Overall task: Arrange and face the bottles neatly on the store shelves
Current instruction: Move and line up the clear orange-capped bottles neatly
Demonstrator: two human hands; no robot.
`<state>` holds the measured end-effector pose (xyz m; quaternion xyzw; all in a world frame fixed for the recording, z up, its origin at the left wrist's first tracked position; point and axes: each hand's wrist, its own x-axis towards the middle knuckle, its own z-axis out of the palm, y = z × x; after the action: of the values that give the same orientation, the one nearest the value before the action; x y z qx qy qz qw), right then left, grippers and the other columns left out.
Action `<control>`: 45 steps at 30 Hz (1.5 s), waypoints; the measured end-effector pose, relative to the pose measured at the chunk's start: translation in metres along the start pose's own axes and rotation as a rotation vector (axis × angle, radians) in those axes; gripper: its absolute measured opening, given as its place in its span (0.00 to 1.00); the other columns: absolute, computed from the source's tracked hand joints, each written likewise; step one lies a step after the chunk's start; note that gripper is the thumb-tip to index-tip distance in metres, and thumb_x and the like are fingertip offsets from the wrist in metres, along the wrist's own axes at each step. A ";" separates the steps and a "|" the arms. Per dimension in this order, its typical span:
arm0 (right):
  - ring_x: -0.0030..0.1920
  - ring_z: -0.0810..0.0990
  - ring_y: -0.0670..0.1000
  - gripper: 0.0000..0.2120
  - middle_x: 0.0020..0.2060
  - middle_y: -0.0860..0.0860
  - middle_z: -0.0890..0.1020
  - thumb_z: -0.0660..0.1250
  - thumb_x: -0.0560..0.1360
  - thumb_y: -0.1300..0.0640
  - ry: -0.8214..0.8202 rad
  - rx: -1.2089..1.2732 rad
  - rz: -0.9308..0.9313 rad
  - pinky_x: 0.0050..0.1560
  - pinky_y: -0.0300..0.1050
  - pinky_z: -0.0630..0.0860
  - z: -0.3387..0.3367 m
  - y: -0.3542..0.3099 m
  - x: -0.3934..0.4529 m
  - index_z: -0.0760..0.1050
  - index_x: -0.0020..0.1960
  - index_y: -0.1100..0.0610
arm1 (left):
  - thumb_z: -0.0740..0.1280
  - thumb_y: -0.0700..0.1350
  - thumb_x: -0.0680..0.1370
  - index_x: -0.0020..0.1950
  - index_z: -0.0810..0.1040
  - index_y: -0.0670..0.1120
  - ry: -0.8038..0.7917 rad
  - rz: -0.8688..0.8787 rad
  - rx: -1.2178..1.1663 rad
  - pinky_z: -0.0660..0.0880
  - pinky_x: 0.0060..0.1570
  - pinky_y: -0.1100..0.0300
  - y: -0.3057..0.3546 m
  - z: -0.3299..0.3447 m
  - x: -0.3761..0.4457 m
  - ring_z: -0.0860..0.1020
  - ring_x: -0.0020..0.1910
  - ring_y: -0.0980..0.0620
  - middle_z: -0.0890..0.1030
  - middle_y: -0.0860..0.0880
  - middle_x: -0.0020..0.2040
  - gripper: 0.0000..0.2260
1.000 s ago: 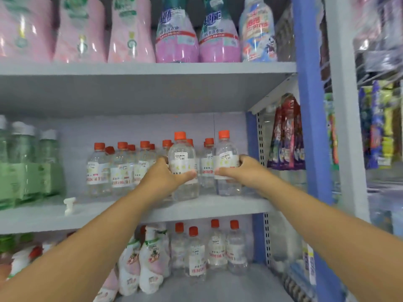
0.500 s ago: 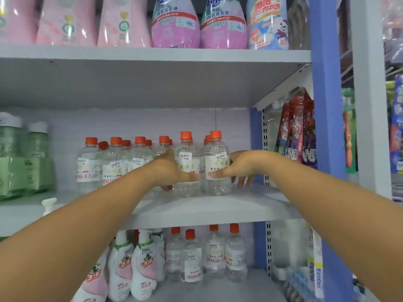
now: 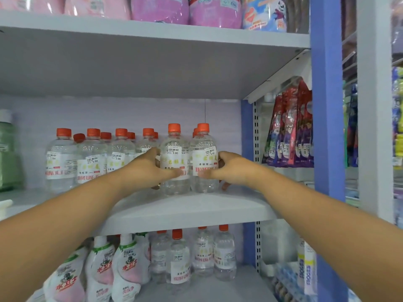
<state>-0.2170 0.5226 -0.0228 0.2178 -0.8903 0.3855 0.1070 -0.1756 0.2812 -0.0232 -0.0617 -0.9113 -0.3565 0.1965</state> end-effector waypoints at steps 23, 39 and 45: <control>0.55 0.83 0.47 0.28 0.56 0.45 0.82 0.78 0.72 0.47 0.001 0.061 -0.017 0.51 0.49 0.85 0.004 0.004 0.003 0.73 0.68 0.51 | 0.80 0.56 0.70 0.73 0.66 0.50 0.006 0.000 -0.085 0.84 0.51 0.51 -0.005 0.004 0.000 0.83 0.51 0.52 0.82 0.52 0.55 0.37; 0.77 0.65 0.53 0.58 0.78 0.49 0.64 0.63 0.62 0.17 0.091 0.395 0.097 0.79 0.60 0.60 -0.002 -0.013 0.016 0.52 0.82 0.46 | 0.73 0.68 0.70 0.75 0.66 0.55 0.022 0.008 -0.056 0.78 0.59 0.52 -0.002 0.003 -0.001 0.81 0.55 0.52 0.78 0.56 0.63 0.38; 0.81 0.59 0.52 0.51 0.82 0.52 0.57 0.57 0.70 0.23 0.282 1.038 0.151 0.79 0.58 0.56 -0.027 -0.027 0.063 0.51 0.84 0.51 | 0.57 0.76 0.74 0.69 0.74 0.56 0.346 0.115 -0.237 0.74 0.63 0.47 -0.001 -0.051 -0.003 0.80 0.60 0.49 0.80 0.55 0.63 0.33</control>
<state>-0.2590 0.5066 0.0356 0.1236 -0.5729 0.8067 0.0757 -0.1577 0.2463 0.0088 -0.0740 -0.8108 -0.4547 0.3612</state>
